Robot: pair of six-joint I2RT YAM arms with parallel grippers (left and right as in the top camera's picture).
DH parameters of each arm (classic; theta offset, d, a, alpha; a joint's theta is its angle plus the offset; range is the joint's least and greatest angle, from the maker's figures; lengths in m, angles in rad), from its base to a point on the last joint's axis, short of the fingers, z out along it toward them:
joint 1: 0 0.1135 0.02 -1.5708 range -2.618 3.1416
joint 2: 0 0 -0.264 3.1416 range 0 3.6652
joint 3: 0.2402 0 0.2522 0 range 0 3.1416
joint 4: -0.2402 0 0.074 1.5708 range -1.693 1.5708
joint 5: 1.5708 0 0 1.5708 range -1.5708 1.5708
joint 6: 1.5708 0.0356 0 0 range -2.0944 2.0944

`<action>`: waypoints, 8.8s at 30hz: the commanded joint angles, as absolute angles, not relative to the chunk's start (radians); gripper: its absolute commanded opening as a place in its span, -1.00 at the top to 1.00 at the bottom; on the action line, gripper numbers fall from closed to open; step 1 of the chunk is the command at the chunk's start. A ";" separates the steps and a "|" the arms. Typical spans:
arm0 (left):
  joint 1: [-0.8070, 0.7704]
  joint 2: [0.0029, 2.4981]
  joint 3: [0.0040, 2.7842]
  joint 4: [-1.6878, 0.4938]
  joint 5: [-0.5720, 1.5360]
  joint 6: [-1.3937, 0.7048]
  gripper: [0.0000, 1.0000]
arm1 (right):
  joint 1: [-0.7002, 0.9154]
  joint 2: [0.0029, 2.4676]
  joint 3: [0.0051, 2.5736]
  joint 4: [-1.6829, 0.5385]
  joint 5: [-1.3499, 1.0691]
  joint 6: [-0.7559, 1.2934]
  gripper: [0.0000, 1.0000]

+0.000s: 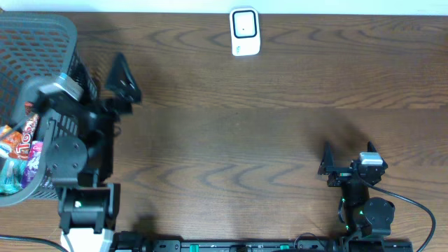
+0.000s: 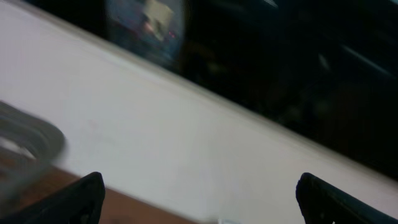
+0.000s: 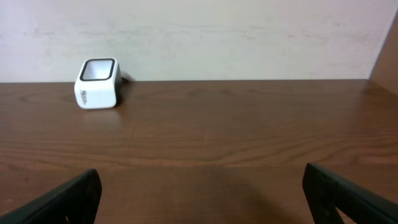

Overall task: Scan the item barcode
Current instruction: 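Reach the left gripper into the basket and grasp the purple Carefree box, then lift the box out and carry it to the white scanner, then release the box on the table right of the scanner, then return the left gripper to the basket and grasp the orange TOP wafer bar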

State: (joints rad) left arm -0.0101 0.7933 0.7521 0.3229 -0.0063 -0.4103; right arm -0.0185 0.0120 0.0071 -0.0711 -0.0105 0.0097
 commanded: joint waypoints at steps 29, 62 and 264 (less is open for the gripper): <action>0.553 1.522 1.766 -0.793 -0.165 -0.240 -0.95 | -0.025 0.007 0.006 -0.075 -0.013 -0.005 -0.99; 0.595 1.890 1.730 -1.177 -0.263 -0.617 -0.96 | -0.025 0.007 0.006 -0.075 -0.013 -0.005 -0.99; 0.551 1.789 1.509 -0.840 -0.501 -0.056 -0.37 | -0.025 0.007 0.006 -0.075 -0.013 -0.005 -0.98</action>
State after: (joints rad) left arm 0.5488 1.7454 1.5143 -0.8379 -0.4999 -0.0986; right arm -0.0185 0.0120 0.0071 -0.0711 -0.0105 0.0097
